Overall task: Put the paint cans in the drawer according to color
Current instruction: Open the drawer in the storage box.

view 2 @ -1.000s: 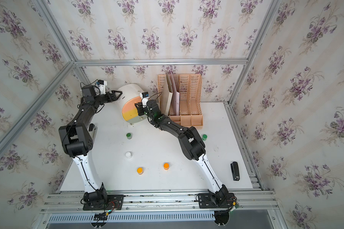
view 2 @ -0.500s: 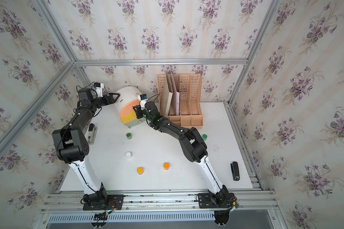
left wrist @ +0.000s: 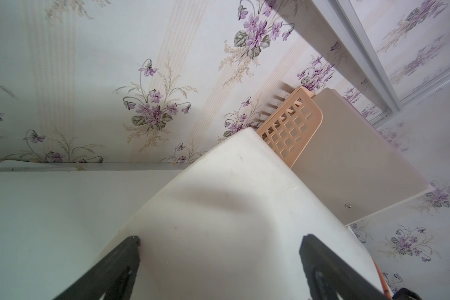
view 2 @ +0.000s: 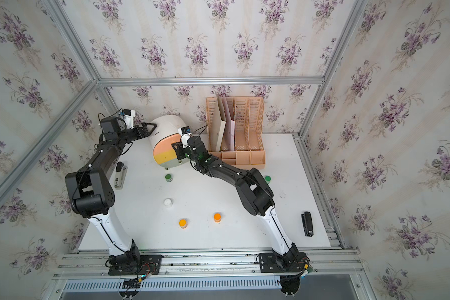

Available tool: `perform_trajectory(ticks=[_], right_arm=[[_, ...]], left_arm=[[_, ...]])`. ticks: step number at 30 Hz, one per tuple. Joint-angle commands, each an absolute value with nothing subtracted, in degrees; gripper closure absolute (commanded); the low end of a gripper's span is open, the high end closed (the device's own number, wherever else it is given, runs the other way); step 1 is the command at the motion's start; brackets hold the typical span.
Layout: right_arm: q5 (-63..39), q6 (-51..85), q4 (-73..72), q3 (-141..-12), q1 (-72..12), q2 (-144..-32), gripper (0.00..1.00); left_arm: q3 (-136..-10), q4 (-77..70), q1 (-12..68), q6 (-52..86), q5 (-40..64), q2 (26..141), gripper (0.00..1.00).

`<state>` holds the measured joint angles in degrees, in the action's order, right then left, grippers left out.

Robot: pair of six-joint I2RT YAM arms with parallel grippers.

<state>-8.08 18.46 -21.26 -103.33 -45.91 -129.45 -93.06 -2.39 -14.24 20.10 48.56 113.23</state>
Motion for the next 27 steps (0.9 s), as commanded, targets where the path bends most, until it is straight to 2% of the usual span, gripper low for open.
perform_trajectory(ticks=[1, 27], right_arm=[[-8.97, 18.79, -21.16, -101.97, -46.23, -127.94, 0.92], [-7.2, 17.54, -22.06, -85.0, -47.16, -115.26, 0.99]], left_arm=[[-92.85, -2.81, -14.18, 21.2, 49.38, 112.85, 0.01], [-86.94, -2.68, -14.21, 21.1, 45.44, 106.48, 0.01]])
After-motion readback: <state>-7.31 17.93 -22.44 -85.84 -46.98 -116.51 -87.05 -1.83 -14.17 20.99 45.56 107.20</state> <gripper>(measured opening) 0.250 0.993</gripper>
